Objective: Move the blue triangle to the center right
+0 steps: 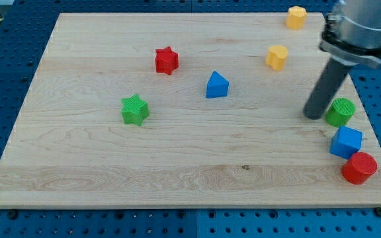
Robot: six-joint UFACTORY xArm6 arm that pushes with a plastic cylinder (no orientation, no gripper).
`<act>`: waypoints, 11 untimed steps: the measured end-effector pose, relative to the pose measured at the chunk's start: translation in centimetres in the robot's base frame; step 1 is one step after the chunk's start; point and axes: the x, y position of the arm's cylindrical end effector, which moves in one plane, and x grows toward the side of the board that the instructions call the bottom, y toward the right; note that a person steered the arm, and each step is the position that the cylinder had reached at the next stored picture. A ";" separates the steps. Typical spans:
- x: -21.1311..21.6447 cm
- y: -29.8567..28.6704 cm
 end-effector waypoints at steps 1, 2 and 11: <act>-0.2 -8.1; -3.6 -16.3; -6.5 -4.8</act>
